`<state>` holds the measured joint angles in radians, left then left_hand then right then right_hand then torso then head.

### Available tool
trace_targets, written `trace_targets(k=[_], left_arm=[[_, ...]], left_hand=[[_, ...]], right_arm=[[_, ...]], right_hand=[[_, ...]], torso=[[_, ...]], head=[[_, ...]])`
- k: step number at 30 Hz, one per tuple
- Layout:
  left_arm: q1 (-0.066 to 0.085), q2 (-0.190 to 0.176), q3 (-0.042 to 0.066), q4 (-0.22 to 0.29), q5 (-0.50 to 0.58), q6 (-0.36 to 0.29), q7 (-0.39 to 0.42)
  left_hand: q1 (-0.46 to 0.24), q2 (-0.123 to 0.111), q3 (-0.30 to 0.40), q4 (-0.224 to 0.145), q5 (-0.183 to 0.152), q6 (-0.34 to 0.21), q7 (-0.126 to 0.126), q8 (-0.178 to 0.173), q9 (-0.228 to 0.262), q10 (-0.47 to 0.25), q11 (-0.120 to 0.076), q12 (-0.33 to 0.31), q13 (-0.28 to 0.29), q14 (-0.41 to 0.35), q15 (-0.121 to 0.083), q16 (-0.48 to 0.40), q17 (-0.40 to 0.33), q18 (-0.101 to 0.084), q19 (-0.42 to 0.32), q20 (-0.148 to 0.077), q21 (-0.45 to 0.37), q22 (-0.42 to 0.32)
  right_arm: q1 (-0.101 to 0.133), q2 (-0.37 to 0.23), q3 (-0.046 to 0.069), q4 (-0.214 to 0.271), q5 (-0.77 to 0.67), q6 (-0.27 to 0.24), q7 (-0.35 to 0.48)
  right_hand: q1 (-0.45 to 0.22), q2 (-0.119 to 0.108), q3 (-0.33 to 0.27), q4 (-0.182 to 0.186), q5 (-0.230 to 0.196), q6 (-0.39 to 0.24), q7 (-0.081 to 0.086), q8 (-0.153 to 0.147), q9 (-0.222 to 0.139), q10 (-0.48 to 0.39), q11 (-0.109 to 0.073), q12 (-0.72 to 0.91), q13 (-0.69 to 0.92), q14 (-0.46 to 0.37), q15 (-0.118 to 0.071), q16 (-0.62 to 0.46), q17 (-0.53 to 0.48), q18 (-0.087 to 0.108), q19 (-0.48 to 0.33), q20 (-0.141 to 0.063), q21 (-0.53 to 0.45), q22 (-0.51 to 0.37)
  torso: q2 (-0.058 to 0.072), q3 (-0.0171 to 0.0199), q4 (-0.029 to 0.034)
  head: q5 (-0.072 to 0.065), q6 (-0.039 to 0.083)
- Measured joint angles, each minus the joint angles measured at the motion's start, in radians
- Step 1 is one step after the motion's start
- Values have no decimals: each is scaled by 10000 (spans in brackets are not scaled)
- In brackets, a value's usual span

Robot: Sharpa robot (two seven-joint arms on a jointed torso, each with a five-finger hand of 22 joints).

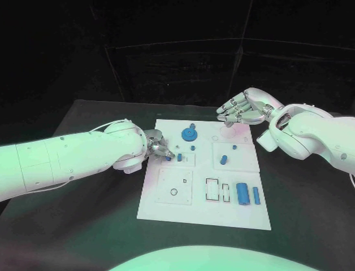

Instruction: Assemble the parts on the task board

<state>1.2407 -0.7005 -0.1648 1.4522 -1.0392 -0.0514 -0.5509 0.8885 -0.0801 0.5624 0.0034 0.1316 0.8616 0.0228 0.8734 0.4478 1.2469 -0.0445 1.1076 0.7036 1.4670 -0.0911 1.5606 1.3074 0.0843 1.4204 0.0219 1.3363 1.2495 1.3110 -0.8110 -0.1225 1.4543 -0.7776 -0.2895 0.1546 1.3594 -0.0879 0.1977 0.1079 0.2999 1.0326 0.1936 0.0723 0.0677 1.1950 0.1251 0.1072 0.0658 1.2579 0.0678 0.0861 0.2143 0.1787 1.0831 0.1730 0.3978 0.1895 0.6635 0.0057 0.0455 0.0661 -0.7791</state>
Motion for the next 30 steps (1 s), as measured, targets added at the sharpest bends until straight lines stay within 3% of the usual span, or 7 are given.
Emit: trace_targets(k=[11, 30], left_arm=[[-6, 8, -3, -6, 10, -23, -12], [-15, -212, 2, 205, 29, -114, -8]], left_hand=[[-471, 33, -914, 527, 0, 35, 36, 20, -71, 0, 0, 60, 47, 0, 0, 0, 0, 0, 0, 0, 0, 11], [-560, -61, -1609, 752, 0, 34, 37, 19, -137, 0, -1, 69, 6, 0, 1, 39, 0, 0, 27, -26, 0, 19]], right_arm=[[0, 14, 0, -5, 0, 0, -6], [0, 28, 0, -20, 0, 0, -13]], right_hand=[[0, 0, 0, 0, 0, 0, 0, 0, 0, 0, 0, 0, 0, 0, 0, 0, -8, 0, 0, 0, 0, 1], [0, 0, 0, 0, 0, 0, 0, 0, 0, 0, 0, 0, 0, 0, 0, 0, -6, 0, 0, 0, 0, -8]], torso=[[8, -6, 1], [-1, -6, 8]], head=[[-23, 5], [-34, -10]])
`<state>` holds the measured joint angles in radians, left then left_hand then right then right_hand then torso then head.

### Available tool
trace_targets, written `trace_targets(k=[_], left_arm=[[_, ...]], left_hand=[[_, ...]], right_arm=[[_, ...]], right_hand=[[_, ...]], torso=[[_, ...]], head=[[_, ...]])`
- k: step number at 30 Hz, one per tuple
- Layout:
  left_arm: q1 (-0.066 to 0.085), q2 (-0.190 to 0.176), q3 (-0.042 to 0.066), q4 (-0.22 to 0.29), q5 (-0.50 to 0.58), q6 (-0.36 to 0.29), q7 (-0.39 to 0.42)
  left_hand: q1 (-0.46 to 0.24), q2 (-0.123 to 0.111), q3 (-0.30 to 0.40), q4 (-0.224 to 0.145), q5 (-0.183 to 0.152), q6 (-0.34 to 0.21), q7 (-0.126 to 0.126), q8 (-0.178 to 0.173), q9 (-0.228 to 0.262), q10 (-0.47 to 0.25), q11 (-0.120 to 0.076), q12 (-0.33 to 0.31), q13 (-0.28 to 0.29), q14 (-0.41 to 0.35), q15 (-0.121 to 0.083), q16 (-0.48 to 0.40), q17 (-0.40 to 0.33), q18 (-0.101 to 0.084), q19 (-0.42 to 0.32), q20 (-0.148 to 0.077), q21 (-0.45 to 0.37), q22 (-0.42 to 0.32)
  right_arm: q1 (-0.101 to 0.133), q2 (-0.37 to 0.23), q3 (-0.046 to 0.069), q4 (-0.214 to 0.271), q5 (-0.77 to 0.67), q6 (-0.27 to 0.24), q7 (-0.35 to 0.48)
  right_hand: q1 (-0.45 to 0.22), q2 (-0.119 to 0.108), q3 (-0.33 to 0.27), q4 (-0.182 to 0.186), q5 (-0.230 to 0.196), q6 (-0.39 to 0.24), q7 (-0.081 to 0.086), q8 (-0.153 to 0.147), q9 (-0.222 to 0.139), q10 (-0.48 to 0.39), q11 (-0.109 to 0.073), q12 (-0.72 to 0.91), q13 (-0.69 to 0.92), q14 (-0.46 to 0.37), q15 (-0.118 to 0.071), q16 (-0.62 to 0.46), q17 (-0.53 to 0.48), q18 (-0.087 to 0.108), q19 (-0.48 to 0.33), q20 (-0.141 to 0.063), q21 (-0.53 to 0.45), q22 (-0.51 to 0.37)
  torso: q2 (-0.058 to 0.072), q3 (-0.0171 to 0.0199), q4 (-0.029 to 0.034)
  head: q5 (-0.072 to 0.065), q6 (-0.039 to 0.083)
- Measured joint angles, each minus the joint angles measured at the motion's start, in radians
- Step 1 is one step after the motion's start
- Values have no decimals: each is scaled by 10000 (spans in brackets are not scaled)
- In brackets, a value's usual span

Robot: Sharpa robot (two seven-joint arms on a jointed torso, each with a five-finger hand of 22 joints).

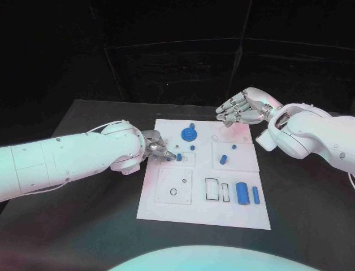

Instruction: Assemble the parts on the task board

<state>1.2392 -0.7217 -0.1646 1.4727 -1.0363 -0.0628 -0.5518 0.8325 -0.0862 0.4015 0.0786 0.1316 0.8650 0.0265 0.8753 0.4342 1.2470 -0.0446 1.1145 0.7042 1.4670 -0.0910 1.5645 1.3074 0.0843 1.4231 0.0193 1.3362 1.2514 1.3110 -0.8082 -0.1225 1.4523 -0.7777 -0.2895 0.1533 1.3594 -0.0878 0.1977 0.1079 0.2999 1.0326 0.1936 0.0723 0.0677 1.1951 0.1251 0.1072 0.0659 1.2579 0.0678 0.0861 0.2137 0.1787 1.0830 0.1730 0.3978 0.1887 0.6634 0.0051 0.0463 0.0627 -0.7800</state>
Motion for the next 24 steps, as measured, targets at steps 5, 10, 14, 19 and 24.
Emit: trace_targets(k=[5, 10, 14, 19, 24], left_arm=[[112, -211, 102, 159, 41, -88, 18], [283, -362, 206, 280, 185, -252, 119], [367, -390, 233, 288, 403, -375, 335], [407, -174, 235, -60, 792, -437, 840], [423, 393, 192, -751, 927, -525, 1870]], left_hand=[[-22, -22, -296, 99, 0, -167, 73, -4, -61, -425, 88, -380, -638, 0, 0, -126, 0, 1, -149, -42, -245, -331], [241, -78, -823, 354, 0, -952, 404, -323, -265, -1603, 382, -1350, -1908, 2, 184, -480, 0, 0, -630, 167, -1027, -1246], [541, -153, -1297, 595, 0, -1564, 685, -498, -420, -2324, 659, -1623, -2108, -13, 417, -1167, 0, 334, -1348, 367, -2224, -2614], [1309, -217, -2092, 796, -12, -2799, 1261, -1250, -1028, -4172, 1254, -2525, -2683, -821, 916, -3401, -2562, 781, -2700, 809, -4743, -5283], [3432, 119, -2132, 76, -50, -2793, 1434, -1824, -1726, -4933, 1467, -3139, -3351, -2237, 1157, -6057, -5656, 923, -3131, 1088, -5887, -6236]], right_arm=[[0, 4, 0, -12, 0, 0, 0], [0, 15, 0, -53, 0, 1, -2], [0, 27, 0, -83, 0, 1, -5], [0, 49, 0, -103, 0, 0, -13], [0, 79, 0, -118, 0, -4, -32]], right_hand=[[0, 0, 0, 0, 0, 0, 0, 0, 0, 0, 0, 0, 0, 0, 0, 0, 0, 0, 0, 0, 0, 0], [0, 0, 0, 0, 0, 0, 0, 0, 0, 0, 0, 0, 0, 0, 0, 0, 0, 0, 0, 0, 0, -8], [0, 0, 0, 0, 0, 0, 0, 0, 0, 0, 0, 0, 0, 0, 0, 0, 1, -1, 0, 0, 0, -8], [0, 0, 0, 0, 0, 0, 0, 0, 0, 0, 0, 0, 0, 0, 0, 0, -8, 0, 0, 0, 0, -8], [41, 41, 0, 0, 0, 0, 0, 0, 0, 0, 0, 0, 0, 0, 0, 0, -8, 0, 17, -17, -38, -16]], torso=[[-1, 1, 2], [-1, 4, 2], [2, 3, 2], [2, 5, 0], [5, 9, -1]], head=[[-7, 5], [-19, 6], [-50, 12], [-43, 12], [-45, 46]])
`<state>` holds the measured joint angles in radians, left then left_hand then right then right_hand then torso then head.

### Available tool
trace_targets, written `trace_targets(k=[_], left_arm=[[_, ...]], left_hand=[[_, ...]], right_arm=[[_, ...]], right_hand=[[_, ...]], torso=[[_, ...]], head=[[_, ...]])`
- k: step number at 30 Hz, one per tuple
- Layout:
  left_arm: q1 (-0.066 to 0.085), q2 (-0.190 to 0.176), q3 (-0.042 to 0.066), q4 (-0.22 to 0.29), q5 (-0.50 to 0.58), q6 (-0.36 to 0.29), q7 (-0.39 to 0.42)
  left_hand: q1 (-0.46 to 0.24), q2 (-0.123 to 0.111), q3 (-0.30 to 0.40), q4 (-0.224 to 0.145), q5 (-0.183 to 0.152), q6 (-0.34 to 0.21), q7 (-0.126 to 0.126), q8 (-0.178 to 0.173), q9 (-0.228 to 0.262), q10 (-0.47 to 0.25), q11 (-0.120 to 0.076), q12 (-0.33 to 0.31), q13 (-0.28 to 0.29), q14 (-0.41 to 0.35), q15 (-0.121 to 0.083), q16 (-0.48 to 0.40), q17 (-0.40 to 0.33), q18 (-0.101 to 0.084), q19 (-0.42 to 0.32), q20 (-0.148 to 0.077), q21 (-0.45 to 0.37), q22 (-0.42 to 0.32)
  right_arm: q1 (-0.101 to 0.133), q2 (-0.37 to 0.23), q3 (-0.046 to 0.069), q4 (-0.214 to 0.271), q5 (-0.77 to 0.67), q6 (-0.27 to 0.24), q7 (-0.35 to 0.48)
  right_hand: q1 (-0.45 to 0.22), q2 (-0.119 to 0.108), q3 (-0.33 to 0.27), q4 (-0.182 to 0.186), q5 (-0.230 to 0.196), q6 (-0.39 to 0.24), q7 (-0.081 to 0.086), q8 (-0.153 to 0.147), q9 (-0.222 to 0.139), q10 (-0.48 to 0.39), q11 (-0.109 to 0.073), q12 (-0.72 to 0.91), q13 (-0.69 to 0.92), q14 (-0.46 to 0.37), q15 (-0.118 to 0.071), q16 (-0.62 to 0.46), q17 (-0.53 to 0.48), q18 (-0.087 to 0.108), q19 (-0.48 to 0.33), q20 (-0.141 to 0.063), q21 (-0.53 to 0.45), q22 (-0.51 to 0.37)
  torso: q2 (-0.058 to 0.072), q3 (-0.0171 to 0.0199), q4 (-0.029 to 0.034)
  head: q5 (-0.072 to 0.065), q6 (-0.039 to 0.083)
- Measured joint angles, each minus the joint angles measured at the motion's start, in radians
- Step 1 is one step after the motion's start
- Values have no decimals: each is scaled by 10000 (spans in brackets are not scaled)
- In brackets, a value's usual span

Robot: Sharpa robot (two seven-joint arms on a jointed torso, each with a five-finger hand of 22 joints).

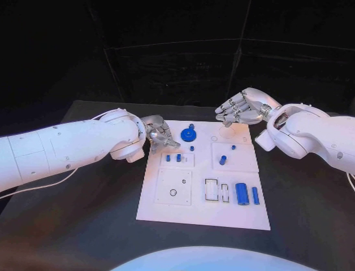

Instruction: Assemble the parts on the task board

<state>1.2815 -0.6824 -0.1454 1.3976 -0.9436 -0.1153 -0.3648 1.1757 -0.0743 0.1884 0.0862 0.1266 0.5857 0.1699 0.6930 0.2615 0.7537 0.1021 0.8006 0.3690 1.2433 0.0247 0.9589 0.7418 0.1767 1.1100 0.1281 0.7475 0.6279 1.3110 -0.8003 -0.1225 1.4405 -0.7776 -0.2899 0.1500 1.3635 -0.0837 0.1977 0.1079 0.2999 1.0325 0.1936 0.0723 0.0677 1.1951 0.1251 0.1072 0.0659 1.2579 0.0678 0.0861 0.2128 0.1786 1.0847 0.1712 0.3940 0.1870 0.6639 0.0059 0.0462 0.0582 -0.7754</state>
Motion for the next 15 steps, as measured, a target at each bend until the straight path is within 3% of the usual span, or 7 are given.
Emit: trace_targets(k=[4, 8, 10, 15], left_arm=[[-27, 385, -49, -457, -277, -180, 830], [-129, 829, -103, -957, -1000, -560, 1827], [-173, 1043, -112, -1163, -1445, -766, 2307], [-228, 1484, -212, -1598, -2305, -1072, 3065]], left_hand=[[1178, 115, 434, -615, 0, 521, 9, -415, -446, 59, 1, -317, -446, -223, -33, -576, -630, 13, 0, 1, -283, -213], [1698, -181, 1148, -1127, 0, 1357, -58, -1447, -1308, 697, -72, -986, -1319, -303, -50, -846, -976, 14, 75, -72, -466, -388], [1748, -252, 1317, -1242, 0, 1541, -90, -1722, -1519, 774, -92, -1143, -1532, -298, -55, -846, -994, 14, 74, -71, -466, -403], [1564, -437, 1394, -1319, 1, 1749, -26, -2174, -1847, 811, -56, -1309, -1853, 374, -99, 140, 74, 15, 335, -106, -443, -383]], right_arm=[[0, 14, 0, -2, 0, -1, -10], [0, 31, 0, -2, 0, -2, -14], [0, 44, 0, 1, 0, -3, -16], [0, 68, 0, 4, 1, -4, -18]], right_hand=[[0, 0, 0, 0, 0, 0, 0, 0, 0, 0, 0, 0, 0, 0, 0, 0, 0, 1, 20, -20, 0, -9], [41, 41, 0, 0, 0, 0, 0, 0, 0, 0, 0, 0, 0, 0, 0, 0, -8, 0, 20, -20, 0, -10], [40, 41, 0, 0, 0, 0, 0, 0, 0, 0, 0, 0, 0, 0, 0, 0, -8, 0, 20, -20, 0, -10], [40, 41, 0, 0, 0, 0, 0, 0, 0, 0, 0, 0, 0, 0, 0, 0, -8, 0, 20, -19, 0, -9]], torso=[[5, -2, -8], [12, -3, -25], [18, -4, -38], [34, -5, -62]], head=[[-51, 35], [-97, 85], [-148, 113], [-244, 165]])
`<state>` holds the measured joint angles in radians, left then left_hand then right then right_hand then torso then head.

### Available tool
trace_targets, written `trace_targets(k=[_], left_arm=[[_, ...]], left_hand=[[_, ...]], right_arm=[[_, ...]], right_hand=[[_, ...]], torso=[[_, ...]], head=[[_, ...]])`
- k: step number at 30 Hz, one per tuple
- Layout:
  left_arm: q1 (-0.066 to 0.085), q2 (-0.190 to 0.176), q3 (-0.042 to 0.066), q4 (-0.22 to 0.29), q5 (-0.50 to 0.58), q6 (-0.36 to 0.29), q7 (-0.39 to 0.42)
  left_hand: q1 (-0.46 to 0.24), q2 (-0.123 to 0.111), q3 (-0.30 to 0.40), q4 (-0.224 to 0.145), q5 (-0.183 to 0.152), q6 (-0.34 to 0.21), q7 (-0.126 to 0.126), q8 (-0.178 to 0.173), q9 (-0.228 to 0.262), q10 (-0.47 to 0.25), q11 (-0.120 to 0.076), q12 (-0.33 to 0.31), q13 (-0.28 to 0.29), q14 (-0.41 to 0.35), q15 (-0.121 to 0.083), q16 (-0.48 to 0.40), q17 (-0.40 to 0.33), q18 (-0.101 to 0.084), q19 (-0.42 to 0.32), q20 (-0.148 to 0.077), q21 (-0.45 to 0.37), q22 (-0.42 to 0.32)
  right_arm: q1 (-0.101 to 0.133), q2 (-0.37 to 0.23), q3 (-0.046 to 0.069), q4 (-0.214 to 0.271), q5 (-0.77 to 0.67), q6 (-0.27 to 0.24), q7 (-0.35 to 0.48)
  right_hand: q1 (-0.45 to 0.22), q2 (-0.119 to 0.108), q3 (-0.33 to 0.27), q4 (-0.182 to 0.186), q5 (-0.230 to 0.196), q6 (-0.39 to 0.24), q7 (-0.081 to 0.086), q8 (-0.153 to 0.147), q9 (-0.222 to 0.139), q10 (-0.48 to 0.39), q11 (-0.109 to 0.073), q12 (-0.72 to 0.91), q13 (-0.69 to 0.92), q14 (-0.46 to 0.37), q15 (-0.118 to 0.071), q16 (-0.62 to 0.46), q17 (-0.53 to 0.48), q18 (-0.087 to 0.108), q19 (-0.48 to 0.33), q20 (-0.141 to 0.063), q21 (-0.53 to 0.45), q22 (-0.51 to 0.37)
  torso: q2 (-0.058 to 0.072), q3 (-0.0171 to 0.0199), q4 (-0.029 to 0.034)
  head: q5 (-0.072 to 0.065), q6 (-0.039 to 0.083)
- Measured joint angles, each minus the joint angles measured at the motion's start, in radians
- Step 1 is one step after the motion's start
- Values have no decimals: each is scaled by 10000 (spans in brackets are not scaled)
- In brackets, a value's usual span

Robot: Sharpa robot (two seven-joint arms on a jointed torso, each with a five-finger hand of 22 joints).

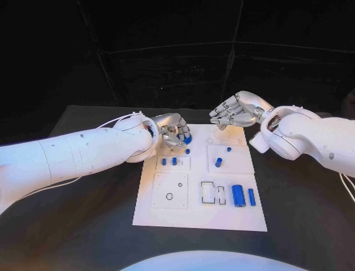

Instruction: Assemble the parts on the task board

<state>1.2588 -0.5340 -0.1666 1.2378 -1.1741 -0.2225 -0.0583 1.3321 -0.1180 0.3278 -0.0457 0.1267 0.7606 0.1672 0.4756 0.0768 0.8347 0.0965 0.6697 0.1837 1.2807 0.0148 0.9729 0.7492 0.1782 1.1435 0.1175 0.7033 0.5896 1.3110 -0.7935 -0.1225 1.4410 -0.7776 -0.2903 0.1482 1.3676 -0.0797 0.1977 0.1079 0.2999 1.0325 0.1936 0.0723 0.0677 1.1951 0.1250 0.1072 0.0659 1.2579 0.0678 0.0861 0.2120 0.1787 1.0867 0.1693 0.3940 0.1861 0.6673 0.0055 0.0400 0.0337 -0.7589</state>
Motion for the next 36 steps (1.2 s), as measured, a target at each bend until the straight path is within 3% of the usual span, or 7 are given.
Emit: trace_targets(k=[5, 12, 13, 22, 24, 29, 36], left_arm=[[-77, 286, -80, -283, -600, -115, 345], [-114, 642, -162, -532, -1113, -41, 470], [-117, 674, -164, -550, -1157, -14, 470], [-127, 868, -182, -749, -1563, 343, 371], [-128, 885, -182, -788, -1627, 414, 326], [-141, 922, -182, -859, -1761, 632, 202], [-149, 947, -183, -886, -1849, 919, 65]], left_hand=[[-45, -45, 0, 0, 0, 205, -31, -187, -105, 35, 35, -74, -175, 560, -4, 1018, 1047, 0, 262, 4, 232, 124], [-103, -103, -1, 0, -50, 444, -43, -439, -117, 35, 35, -156, -390, 1092, -27, 2068, 2032, -14, 1135, -28, 1669, 1578], [-103, -103, -1, 0, -61, 480, -13, -447, -118, 34, 35, -196, -412, 1152, -21, 2163, 2126, -110, 1210, -31, 1818, 1734], [-393, -199, -447, 167, -107, 727, -50, -608, -117, -111, 0, -353, -611, 1315, -7, 2647, 2554, -162, 1528, -33, 2624, 2619], [-429, -162, -448, 167, -107, 766, -77, -608, -117, -112, 0, -396, -636, 1387, -7, 2742, 2627, -316, 1587, -21, 2749, 2745], [-187, 80, -416, 136, -107, 976, -89, -767, -116, -91, 19, -510, -751, 1562, -37, 3054, 2956, -315, 1766, -46, 3191, 3232], [-99, 167, -294, 14, -107, 1127, -114, -880, -116, 72, -1, -653, -872, 1597, -73, 3207, 3128, -315, 1831, -50, 3443, 3537]], right_arm=[[0, 19, 0, 6, 0, 0, 0], [0, 49, 0, 6, 0, -8, 0], [0, 52, 0, 6, 0, -9, 0], [0, 73, 0, 5, -9, -23, -19], [0, 79, 0, 5, -10, -26, -22], [0, 95, 0, 5, -11, -33, -26], [0, 96, 0, 5, -12, -37, -29]], right_hand=[[0, 0, 0, 0, 0, 0, 0, 0, 0, 0, 0, 0, 0, 0, 0, 0, 0, 0, 0, 0, 0, -6], [16, 16, 0, 0, 0, 0, 0, 0, 0, 0, 0, 0, 0, 0, 0, 0, 1, -1, 0, 0, 0, -12], [28, 28, 0, 0, 0, 0, 0, 0, 0, 0, 0, 0, 0, 0, 0, 0, 1, 0, 0, 0, 0, -12], [39, 39, 0, 0, 0, 0, 0, 0, 0, 0, 0, 0, 0, 0, 0, 0, 2, 0, -1, 0, 0, -11], [39, 39, 0, 0, 0, 0, 0, 0, 0, 0, 0, 0, 0, 0, 0, 0, 2, 0, -1, 1, 0, -11], [38, 39, 0, 0, 0, 0, 0, 0, 0, 0, 0, 0, 0, 0, 0, 0, -7, 0, -1, 0, -18, -10], [38, 39, 0, 0, 0, 0, 0, 0, 0, 0, 0, 0, 0, 0, 0, 0, -6, 0, -1, 1, -39, -10]], torso=[[5, 0, -1], [5, 0, -1], [5, 0, -2], [4, 0, 2], [0, 1, 8], [-1, 0, 14], [-1, -2, 15]], head=[[-33, 23], [-67, -2], [-76, -3], [-119, -3], [-120, -4], [-123, -10], [-130, -21]])
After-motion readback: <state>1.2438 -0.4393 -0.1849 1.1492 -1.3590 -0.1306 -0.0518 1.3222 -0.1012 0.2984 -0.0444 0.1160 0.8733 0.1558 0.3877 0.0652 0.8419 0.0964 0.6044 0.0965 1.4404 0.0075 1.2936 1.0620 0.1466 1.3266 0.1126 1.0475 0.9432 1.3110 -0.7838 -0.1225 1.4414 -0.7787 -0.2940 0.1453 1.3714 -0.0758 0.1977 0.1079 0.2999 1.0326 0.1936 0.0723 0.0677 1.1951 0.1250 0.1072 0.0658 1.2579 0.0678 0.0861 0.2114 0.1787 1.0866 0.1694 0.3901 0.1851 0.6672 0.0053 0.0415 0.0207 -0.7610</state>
